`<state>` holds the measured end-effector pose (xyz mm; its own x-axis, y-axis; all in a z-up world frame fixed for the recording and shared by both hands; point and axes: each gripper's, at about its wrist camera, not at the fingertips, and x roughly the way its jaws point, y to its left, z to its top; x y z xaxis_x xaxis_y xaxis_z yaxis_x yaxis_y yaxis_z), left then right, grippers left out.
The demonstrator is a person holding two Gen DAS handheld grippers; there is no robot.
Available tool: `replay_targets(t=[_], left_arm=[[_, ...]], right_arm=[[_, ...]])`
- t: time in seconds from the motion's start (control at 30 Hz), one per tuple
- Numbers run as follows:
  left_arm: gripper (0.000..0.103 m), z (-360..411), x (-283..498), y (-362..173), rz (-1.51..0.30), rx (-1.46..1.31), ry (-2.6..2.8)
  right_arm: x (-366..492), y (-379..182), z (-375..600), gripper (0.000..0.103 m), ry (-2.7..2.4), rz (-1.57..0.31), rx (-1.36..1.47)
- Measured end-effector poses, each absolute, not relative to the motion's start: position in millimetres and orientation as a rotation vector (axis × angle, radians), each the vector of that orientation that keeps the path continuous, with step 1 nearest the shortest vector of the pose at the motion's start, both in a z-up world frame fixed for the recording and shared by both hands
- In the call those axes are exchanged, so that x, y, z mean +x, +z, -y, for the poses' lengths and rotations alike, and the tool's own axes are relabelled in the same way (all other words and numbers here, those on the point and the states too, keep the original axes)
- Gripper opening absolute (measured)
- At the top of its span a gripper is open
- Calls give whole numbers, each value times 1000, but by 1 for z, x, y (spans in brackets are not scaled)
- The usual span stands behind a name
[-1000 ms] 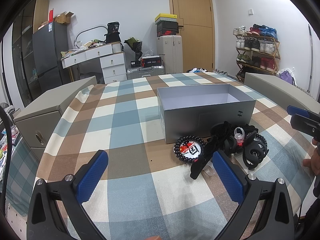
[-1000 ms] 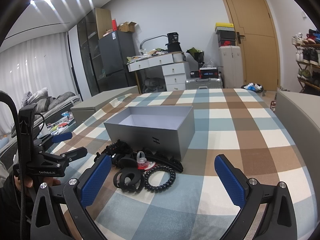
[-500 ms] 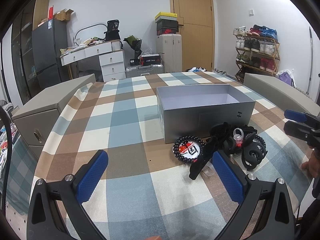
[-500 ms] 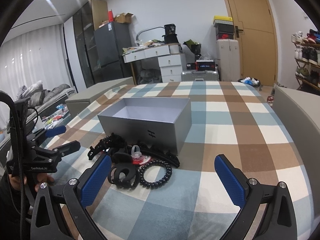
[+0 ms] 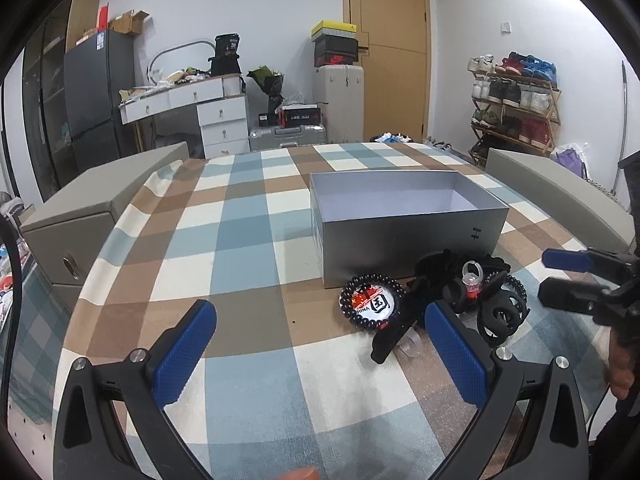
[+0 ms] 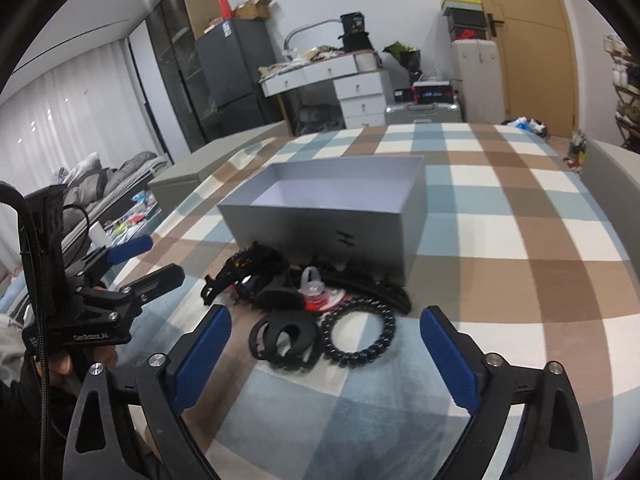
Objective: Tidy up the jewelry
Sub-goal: 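Lower the right gripper onto the black claw hair clip and close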
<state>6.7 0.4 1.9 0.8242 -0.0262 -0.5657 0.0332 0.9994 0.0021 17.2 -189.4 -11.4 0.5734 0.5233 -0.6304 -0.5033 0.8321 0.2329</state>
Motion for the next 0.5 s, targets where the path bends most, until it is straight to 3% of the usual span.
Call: replay_targets(t=[0.2, 0.5], left_arm=[[102, 0, 5, 2, -610, 12, -58], [100, 0, 6, 2, -622, 8, -102]], right_arm=[[20, -20, 175, 72, 641, -816, -4], [23, -28, 156, 59, 660, -874, -64]])
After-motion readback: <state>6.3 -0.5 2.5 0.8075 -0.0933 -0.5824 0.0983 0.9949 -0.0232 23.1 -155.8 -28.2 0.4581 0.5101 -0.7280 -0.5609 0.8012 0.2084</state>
